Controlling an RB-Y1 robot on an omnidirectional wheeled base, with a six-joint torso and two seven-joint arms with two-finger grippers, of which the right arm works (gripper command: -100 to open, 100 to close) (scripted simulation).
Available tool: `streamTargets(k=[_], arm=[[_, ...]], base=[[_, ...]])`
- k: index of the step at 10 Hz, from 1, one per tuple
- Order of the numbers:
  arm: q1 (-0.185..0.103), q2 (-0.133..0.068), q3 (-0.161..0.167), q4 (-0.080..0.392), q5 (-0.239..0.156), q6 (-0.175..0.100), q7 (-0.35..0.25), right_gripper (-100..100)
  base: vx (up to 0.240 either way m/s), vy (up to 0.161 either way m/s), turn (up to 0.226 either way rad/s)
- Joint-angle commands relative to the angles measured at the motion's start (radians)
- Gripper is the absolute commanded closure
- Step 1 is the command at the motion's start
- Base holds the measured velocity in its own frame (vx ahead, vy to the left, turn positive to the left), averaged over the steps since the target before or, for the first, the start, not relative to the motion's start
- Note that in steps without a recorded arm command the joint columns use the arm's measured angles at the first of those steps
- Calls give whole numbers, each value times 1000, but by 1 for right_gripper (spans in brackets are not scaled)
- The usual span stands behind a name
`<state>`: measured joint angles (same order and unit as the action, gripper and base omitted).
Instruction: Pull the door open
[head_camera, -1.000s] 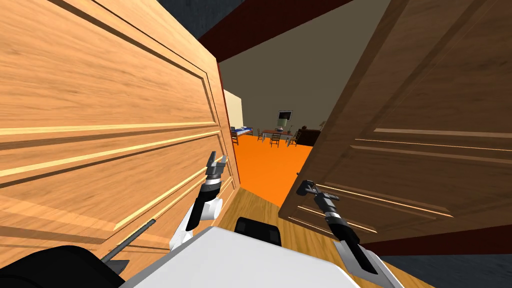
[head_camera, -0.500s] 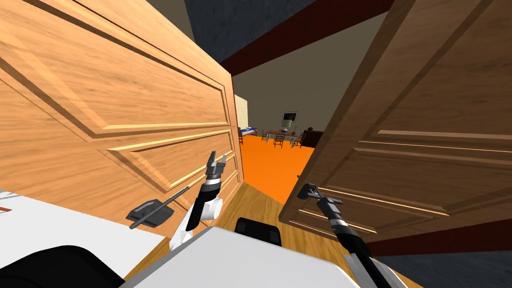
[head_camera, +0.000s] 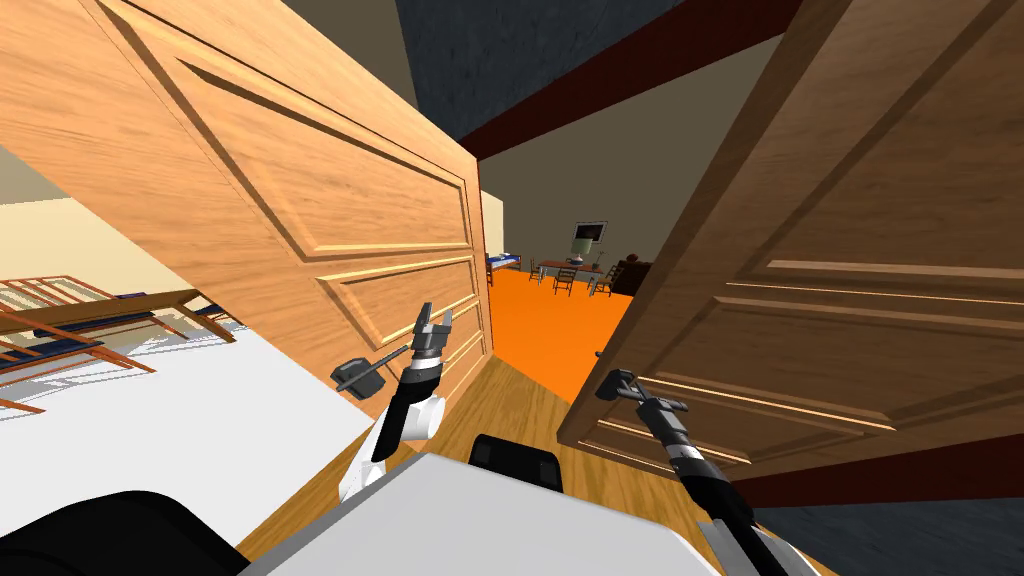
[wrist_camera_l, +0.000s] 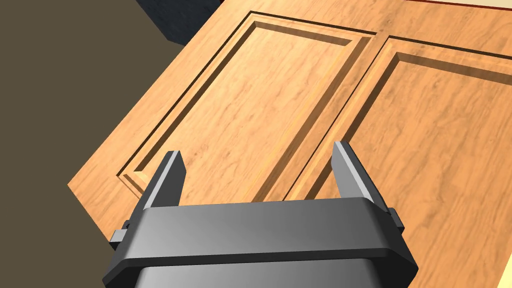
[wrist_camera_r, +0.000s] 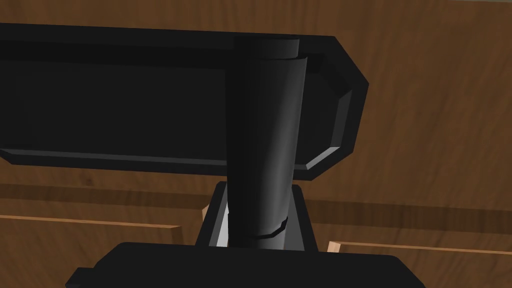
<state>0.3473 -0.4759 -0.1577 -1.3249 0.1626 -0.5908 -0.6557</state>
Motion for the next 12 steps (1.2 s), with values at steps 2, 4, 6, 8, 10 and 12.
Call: streamTargets(k=[2,4,6,8,10,12], arm=[[18,-20,5,8,4,-37,-19,100],[32,-38,10,16,7,-70,-36,100],[43,-54,13,22,10,-97,-50,100],[46,-58,20,33,14,-114,-55,100],[50,-71,21,46,15,-141,-66,100],[55,-86,22,61,18,-170,-77,100]], base=[[-208,-63,129],[-251,-80,168],[-230,-76,116],[-140,-23,100],[-204,-101,155],[-235,-78,155]])
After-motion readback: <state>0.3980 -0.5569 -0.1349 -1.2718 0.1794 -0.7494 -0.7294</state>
